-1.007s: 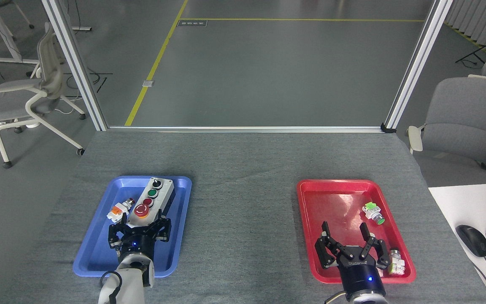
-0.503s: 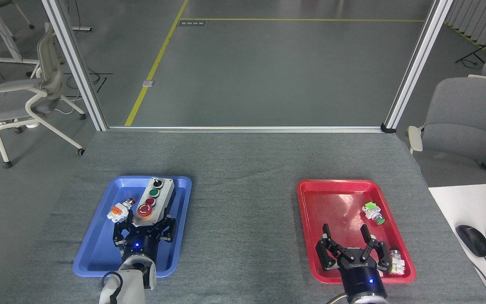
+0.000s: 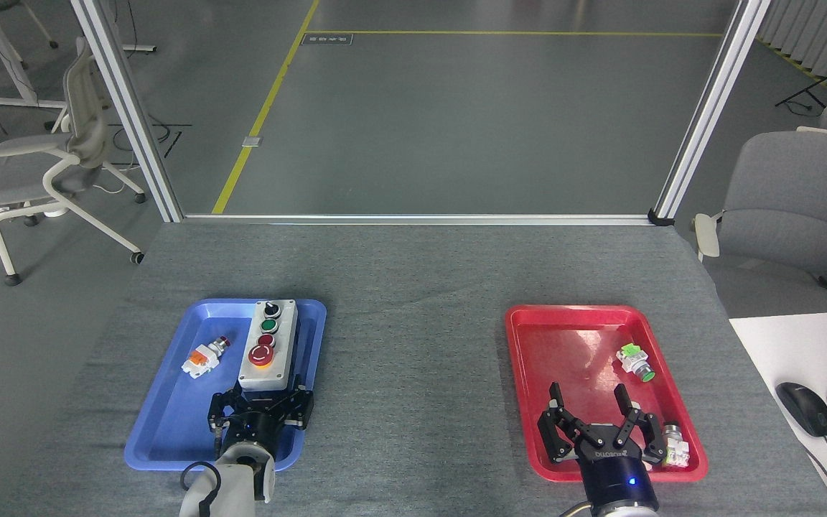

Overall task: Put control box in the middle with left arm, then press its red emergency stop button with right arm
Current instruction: 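Close the left gripper on the control box's near end, then lift the control box and carry it between the two trays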

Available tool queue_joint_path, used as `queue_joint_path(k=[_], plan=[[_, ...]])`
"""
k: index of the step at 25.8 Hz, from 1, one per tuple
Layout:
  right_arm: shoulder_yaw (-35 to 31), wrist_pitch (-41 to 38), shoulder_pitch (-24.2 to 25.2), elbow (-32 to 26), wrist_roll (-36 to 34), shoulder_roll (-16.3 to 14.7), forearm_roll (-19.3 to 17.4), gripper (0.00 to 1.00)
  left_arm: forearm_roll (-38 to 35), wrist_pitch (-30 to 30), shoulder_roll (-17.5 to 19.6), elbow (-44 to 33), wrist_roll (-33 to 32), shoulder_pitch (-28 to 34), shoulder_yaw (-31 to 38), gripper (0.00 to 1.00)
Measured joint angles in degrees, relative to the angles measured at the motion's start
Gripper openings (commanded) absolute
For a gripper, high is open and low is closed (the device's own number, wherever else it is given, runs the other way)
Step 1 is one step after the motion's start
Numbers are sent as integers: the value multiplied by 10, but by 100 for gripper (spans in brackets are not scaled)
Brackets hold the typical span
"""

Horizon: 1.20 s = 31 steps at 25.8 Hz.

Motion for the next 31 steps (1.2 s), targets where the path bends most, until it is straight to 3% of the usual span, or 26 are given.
queue_joint_path(k=[9, 12, 15, 19, 24, 31], plan=[[0, 0, 2, -1, 0, 1, 0, 98, 0, 2, 3, 12, 3, -16, -2, 99], [1, 0, 2, -1, -1, 1, 0, 98, 0, 1, 2, 16, 0, -19, -2, 79], [1, 0, 2, -1, -1, 1, 1, 98, 0, 3, 2, 18, 1, -21, -2, 70], [1, 0, 2, -1, -1, 0, 0, 98, 0, -2, 3, 19, -2, -22, -2, 49], [1, 0, 2, 1, -2, -2, 0, 98, 0, -14, 5, 19, -6, -23, -2, 0], [1, -1, 6, 1, -4, -2, 1, 98, 2, -18, 6, 11, -11, -23, -1, 0]])
